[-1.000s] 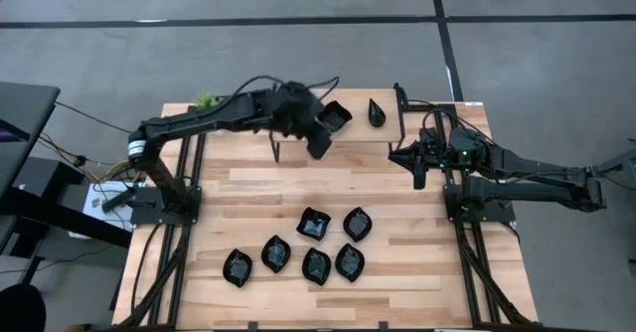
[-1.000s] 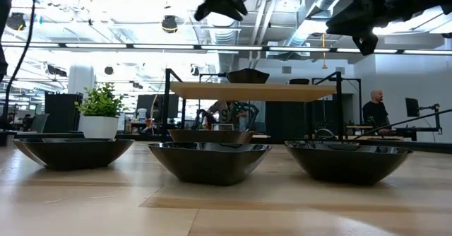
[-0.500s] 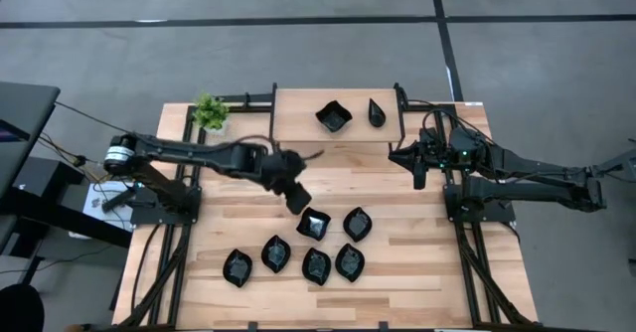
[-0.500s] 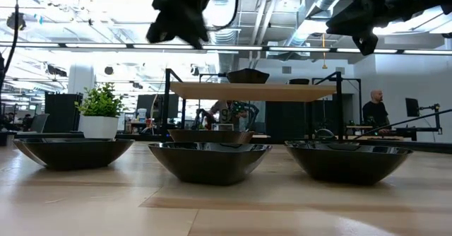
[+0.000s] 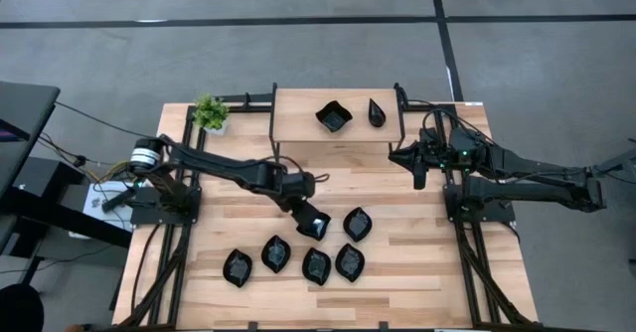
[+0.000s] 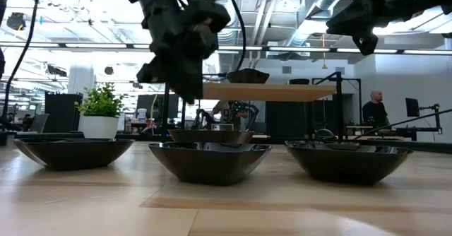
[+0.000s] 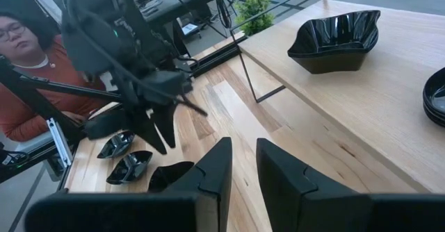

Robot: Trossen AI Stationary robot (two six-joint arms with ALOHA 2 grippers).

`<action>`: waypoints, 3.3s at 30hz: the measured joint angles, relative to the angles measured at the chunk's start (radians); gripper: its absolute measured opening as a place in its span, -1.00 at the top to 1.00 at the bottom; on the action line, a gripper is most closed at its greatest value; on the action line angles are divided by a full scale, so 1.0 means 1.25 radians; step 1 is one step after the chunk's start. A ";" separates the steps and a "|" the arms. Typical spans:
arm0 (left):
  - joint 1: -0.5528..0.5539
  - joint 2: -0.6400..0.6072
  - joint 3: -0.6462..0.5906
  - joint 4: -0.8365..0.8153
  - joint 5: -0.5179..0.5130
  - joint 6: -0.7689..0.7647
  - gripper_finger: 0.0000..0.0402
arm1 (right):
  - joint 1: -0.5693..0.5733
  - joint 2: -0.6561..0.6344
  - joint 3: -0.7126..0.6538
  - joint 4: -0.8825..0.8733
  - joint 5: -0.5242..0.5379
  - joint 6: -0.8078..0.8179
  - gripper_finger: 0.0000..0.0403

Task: Pick & Place Mini shaped plates
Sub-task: Stack the distorted square plate on top of the other distorted square plate on the shelf

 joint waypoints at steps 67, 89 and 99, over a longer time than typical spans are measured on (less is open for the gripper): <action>-0.003 0.121 0.001 0.053 0.002 -0.084 0.55 | 0.000 0.000 0.000 0.000 0.000 -0.002 0.69; 0.011 0.090 0.001 0.057 0.029 -0.026 0.97 | 0.000 0.000 0.000 0.000 0.000 -0.001 0.69; 0.086 -0.176 0.001 0.065 -0.016 0.072 0.98 | 0.000 0.000 0.000 0.000 0.000 -0.001 0.69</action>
